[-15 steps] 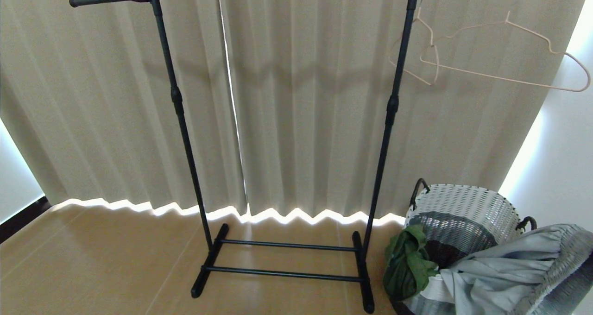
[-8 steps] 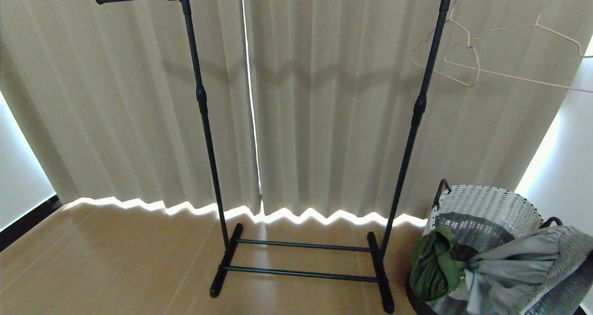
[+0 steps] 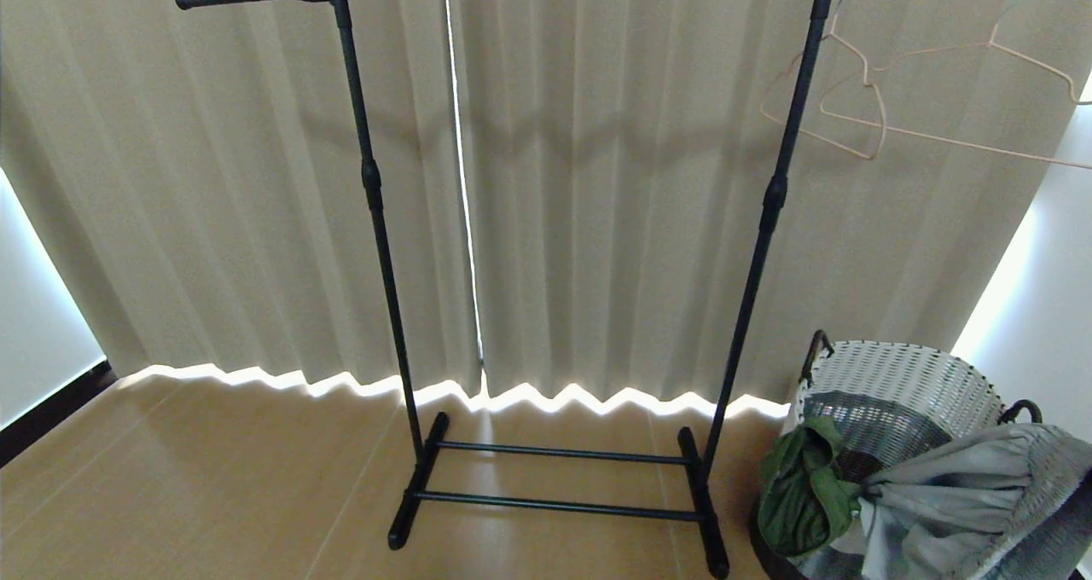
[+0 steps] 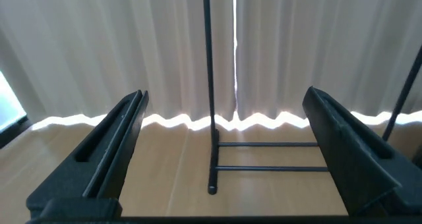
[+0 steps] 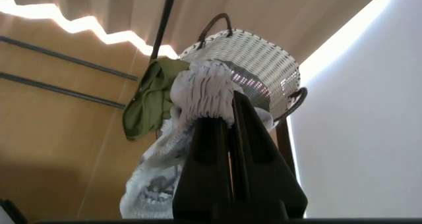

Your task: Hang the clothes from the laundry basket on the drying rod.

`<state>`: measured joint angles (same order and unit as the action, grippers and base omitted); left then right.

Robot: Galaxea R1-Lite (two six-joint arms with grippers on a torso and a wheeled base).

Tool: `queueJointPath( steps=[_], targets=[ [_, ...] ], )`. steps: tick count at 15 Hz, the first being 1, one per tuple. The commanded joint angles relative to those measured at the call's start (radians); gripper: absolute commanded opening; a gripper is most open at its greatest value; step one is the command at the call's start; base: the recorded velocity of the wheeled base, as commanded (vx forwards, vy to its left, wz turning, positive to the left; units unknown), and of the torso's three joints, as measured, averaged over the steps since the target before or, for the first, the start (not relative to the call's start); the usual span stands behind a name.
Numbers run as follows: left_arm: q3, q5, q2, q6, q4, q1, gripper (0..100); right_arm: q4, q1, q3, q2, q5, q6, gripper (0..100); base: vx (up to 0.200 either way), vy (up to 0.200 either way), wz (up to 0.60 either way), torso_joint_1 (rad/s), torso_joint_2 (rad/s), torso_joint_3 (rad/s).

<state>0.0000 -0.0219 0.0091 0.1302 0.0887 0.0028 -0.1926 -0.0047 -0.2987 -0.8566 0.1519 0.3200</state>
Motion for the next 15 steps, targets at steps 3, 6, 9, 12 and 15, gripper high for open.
queueJointPath(
  steps=[3, 6, 9, 12, 15],
  targets=[
    [0.000, -0.062, 0.000, 0.019, 0.002, 0.000, 100, 0.078, 0.006, -0.060, 0.024, -0.009, -0.001, 0, 0.000, 0.000, 0.00, 0.000, 0.00, 0.000],
    [0.000, -0.121, 0.000, 0.032, 0.026, 0.000, 100, 0.130, 0.020, -0.117, 0.027, -0.023, -0.006, 0, 0.000, 0.000, 0.00, 0.000, 0.00, 0.000],
    [-0.087, -0.247, 0.034, -0.041, 0.025, -0.014, 100, 0.137, 0.034, -0.155, 0.028, -0.045, -0.036, 0, 0.000, 0.000, 0.00, 0.000, 0.00, 0.000],
    [-0.189, -0.388, 0.241, -0.050, 0.029, -0.030, 100, 0.243, 0.212, -0.267, 0.028, -0.066, -0.263, 0, 0.000, 0.000, 0.00, 0.000, 0.00, 0.000],
    [-0.291, -0.486, 0.503, -0.038, 0.068, -0.086, 100, 0.328, 0.364, -0.396, 0.022, -0.066, -0.363, 0, 0.000, 0.000, 0.00, 0.000, 0.00, 0.000]
  ],
)
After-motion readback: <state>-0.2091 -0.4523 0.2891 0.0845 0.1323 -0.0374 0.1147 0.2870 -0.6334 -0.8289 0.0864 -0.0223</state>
